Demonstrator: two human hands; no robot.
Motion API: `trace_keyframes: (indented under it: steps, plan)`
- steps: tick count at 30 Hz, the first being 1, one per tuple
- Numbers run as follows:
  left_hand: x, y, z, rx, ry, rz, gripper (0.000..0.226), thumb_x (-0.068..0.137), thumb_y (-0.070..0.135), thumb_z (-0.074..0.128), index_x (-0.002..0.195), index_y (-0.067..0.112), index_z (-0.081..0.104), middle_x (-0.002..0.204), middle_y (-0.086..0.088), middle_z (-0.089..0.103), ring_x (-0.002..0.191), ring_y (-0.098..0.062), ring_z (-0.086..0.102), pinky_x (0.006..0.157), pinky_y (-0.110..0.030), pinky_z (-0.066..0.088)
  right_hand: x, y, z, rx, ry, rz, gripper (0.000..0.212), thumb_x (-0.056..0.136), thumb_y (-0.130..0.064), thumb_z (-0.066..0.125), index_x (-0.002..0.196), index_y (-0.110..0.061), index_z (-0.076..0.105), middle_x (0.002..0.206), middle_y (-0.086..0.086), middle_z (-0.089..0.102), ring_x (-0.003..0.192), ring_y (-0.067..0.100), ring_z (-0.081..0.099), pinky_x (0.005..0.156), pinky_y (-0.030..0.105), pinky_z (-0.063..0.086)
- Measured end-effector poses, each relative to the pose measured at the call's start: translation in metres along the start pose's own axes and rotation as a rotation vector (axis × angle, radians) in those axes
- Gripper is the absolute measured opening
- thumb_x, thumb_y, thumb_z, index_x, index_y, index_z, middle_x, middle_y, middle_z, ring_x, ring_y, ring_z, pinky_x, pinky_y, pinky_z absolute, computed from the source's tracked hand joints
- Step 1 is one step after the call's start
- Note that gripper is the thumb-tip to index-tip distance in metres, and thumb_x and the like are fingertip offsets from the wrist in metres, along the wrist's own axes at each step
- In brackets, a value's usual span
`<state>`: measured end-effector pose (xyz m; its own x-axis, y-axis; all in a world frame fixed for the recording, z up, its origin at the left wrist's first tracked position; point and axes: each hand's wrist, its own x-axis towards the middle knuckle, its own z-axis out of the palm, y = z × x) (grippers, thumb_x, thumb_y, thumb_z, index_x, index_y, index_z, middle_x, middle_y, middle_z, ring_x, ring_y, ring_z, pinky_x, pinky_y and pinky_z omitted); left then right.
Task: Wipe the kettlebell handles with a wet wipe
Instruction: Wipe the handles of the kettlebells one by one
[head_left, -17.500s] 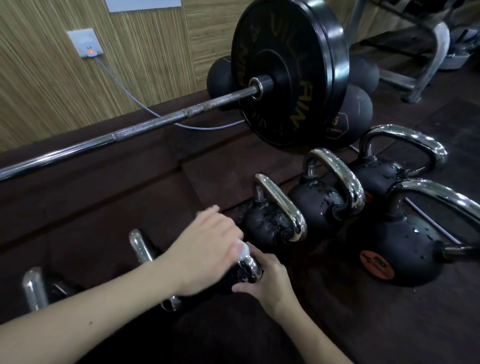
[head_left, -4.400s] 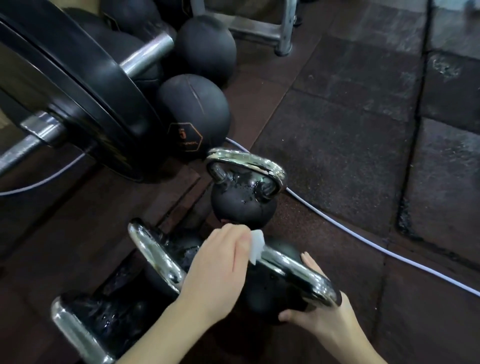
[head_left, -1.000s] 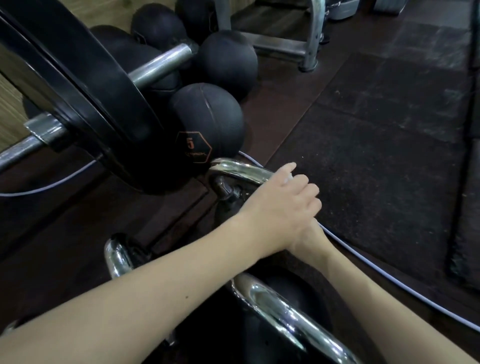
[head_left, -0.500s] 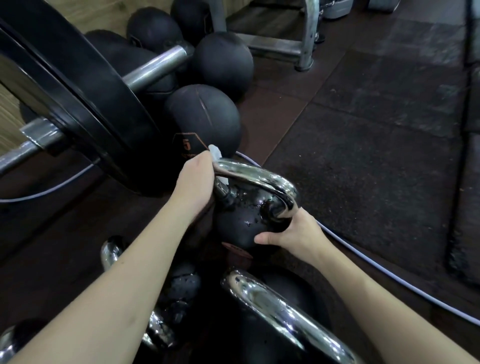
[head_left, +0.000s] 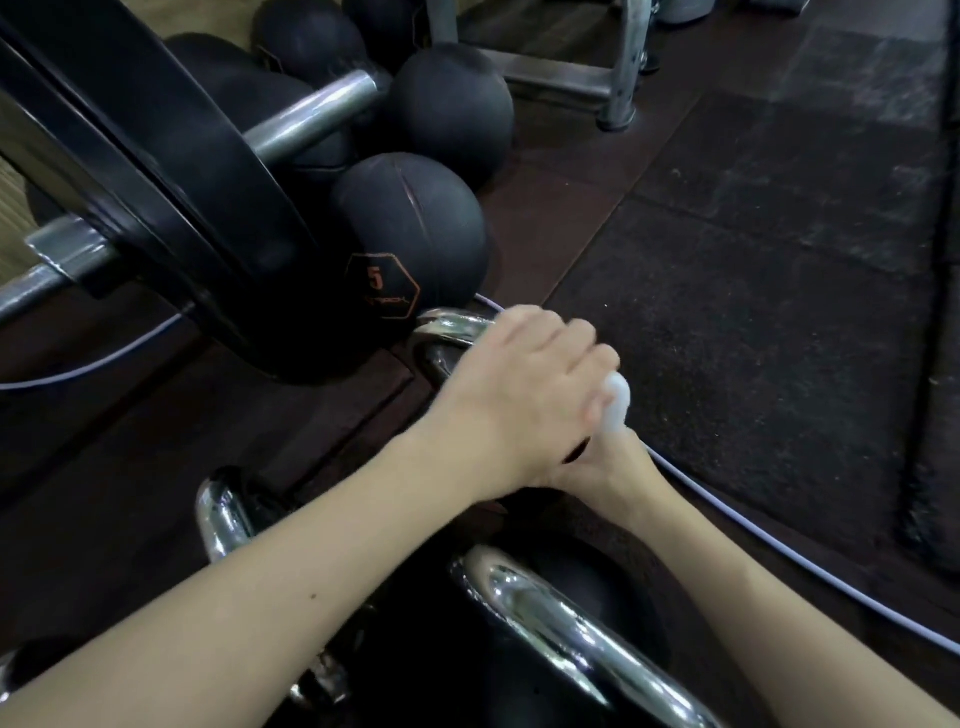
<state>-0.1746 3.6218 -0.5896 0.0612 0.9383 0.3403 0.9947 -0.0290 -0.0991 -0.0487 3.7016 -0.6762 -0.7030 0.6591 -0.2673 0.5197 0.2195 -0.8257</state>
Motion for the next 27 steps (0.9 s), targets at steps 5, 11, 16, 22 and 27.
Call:
trace_keyframes:
  steps: [5, 11, 16, 22, 27]
  plan:
    - [-0.017, -0.043, -0.019, -0.221, -0.020, -0.397, 0.033, 0.108, 0.031, 0.030, 0.096, 0.026, 0.060, 0.094, 0.003, 0.055, 0.088, -0.027, 0.049, 0.085, -0.046, 0.042, 0.004, 0.011, 0.004, 0.048, 0.011, -0.022, 0.097, 0.044, -0.054, 0.099, 0.131, -0.037, 0.059, 0.109, -0.037, 0.065, 0.105, -0.018, 0.058, 0.096, 0.011, 0.047]
    - [-0.017, -0.051, -0.016, -0.483, -0.004, -0.468, 0.035, 0.109, 0.033, 0.042, 0.081, 0.049, 0.028, 0.079, 0.021, 0.040, 0.082, -0.013, 0.040, 0.083, -0.032, 0.030, 0.010, 0.009, -0.005, 0.046, -0.081, 0.004, 0.126, 0.037, -0.071, 0.093, 0.149, -0.037, 0.045, 0.134, -0.019, 0.063, 0.118, -0.005, 0.061, 0.108, 0.033, 0.049]
    - [-0.021, -0.049, -0.019, -0.477, 0.079, -0.532, 0.034, 0.113, 0.021, 0.036, 0.091, 0.033, 0.060, 0.097, 0.017, 0.062, 0.100, -0.006, 0.053, 0.094, -0.025, 0.037, 0.006, -0.012, -0.060, -0.140, -0.221, -0.038, 0.112, 0.070, -0.047, 0.089, 0.160, -0.039, 0.022, 0.163, -0.017, 0.031, 0.150, 0.001, 0.025, 0.120, 0.021, 0.023]
    - [-0.019, -0.034, -0.044, -0.592, 0.164, -0.710, 0.038, 0.113, 0.023, 0.034, 0.106, 0.026, 0.072, 0.110, 0.021, 0.067, 0.118, -0.007, 0.059, 0.105, -0.028, 0.043, -0.035, -0.062, -0.126, -0.208, -0.115, -0.051, 0.082, 0.086, -0.055, 0.070, 0.156, -0.041, 0.031, 0.143, -0.036, 0.037, 0.129, -0.018, 0.032, 0.104, 0.010, 0.025]
    - [-0.035, -0.004, -0.130, -0.627, 0.244, -0.795, 0.038, 0.111, 0.028, 0.033, 0.106, 0.024, 0.070, 0.108, 0.010, 0.072, 0.107, -0.016, 0.068, 0.103, -0.044, 0.050, -0.093, -0.136, -0.150, -0.258, -0.041, -0.080, 0.071, 0.090, -0.062, 0.059, 0.153, -0.033, 0.041, 0.155, -0.018, 0.043, 0.142, 0.001, 0.038, 0.107, 0.019, 0.029]
